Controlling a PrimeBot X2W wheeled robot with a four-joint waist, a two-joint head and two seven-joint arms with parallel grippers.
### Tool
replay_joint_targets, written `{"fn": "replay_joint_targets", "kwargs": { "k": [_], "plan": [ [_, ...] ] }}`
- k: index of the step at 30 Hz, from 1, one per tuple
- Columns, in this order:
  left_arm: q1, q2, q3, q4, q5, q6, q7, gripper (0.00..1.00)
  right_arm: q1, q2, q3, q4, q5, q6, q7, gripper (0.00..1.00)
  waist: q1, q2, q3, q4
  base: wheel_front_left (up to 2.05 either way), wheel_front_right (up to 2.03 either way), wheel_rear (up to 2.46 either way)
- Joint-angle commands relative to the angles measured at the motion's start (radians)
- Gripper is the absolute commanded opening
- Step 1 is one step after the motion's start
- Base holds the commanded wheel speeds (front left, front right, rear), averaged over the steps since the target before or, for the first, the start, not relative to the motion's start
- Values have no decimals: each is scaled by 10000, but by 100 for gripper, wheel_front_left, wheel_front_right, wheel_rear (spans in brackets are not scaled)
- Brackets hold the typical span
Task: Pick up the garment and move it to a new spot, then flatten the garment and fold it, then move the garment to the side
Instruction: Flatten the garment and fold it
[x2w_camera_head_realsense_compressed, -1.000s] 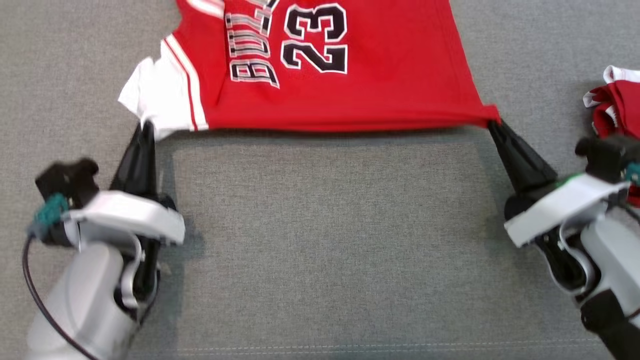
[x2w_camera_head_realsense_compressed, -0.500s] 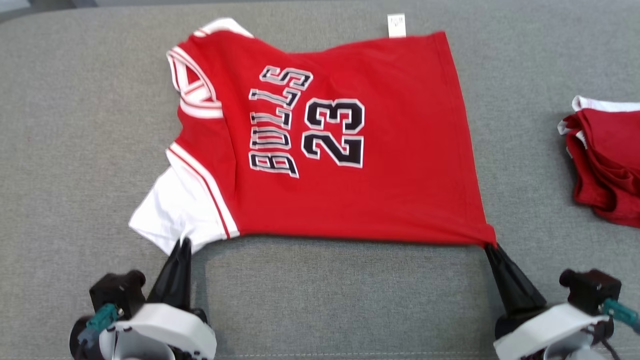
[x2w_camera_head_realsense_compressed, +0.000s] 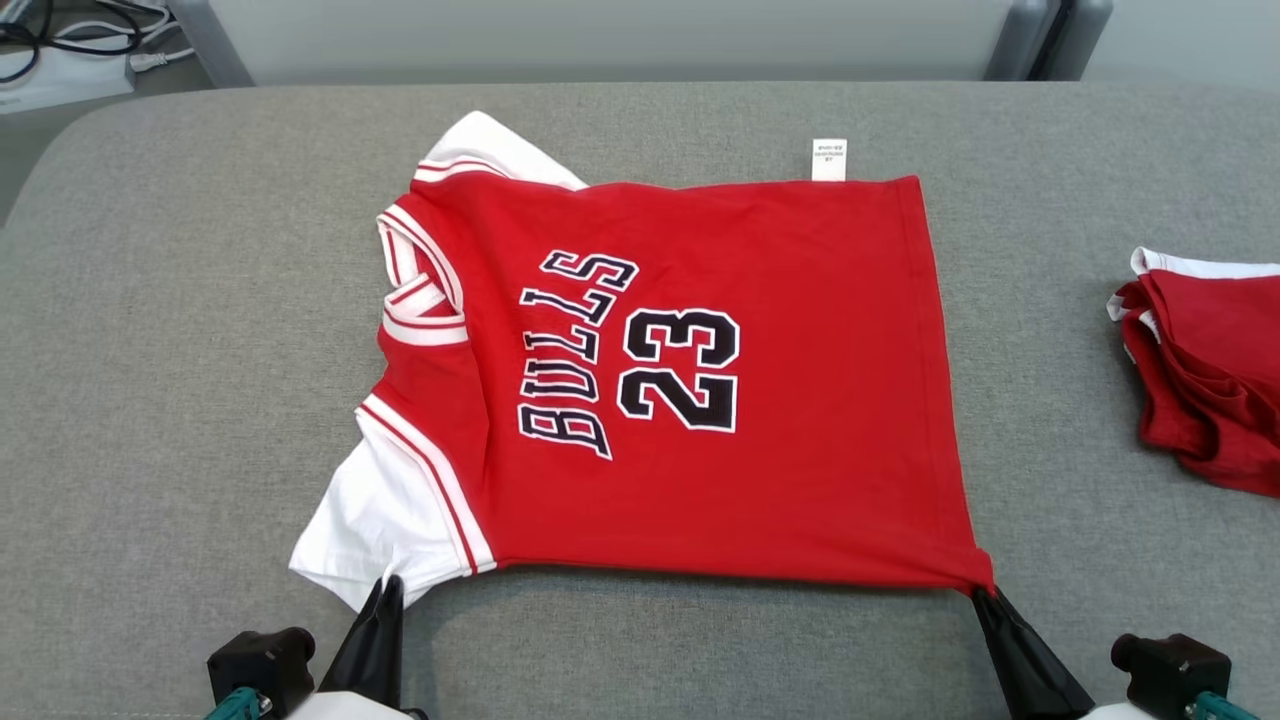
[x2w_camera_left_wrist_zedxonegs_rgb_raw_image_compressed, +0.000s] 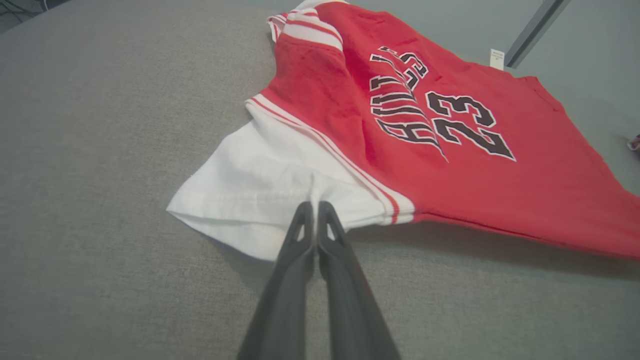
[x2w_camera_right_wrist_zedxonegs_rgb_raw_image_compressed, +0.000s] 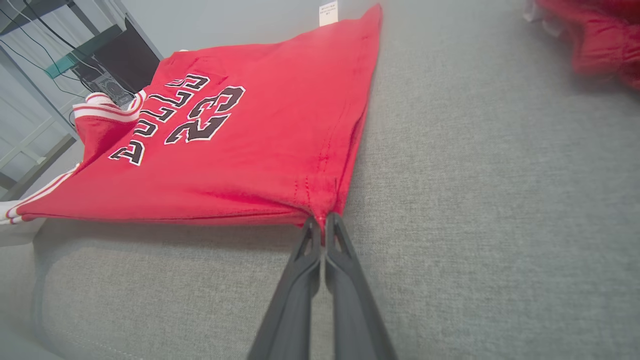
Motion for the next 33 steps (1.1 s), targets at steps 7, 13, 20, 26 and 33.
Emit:
{"fn": "replay_joint_targets", "kwargs": {
  "k": [7, 13, 20, 26, 33],
  "plan": [
    [-107, 168, 349, -100, -81, 96, 14, 0, 273, 75, -96, -499, -337, -4, 240, 0, 0, -1, -163, 100, 0, 0, 0],
    [-458, 193, 297, 57, -125, -195, 36, 0, 137, 30, -275, -696, -340, -4, 444, 0, 0, -1, 12, 144, 0, 0, 0],
    [-4068, 694, 153, 1172, -233, -2127, 1241, 0, -3839, -995, 504, -88, -151, -4, 1909, 0, 0, -1, 939, -106, 0, 0, 0],
    [-10746, 907, 752, 4210, -367, -4001, 2651, 0, -11466, -1629, 1912, 2421, -287, -4, 2138, 0, 0, -1, 1333, -710, 0, 0, 0],
    [-15814, 487, 886, 7030, 561, -5004, 891, 0, -15734, -978, 2866, 5078, -24, -4, 1258, 0, 0, -1, 1388, -1002, 0, 0, 0]
  ]
}}
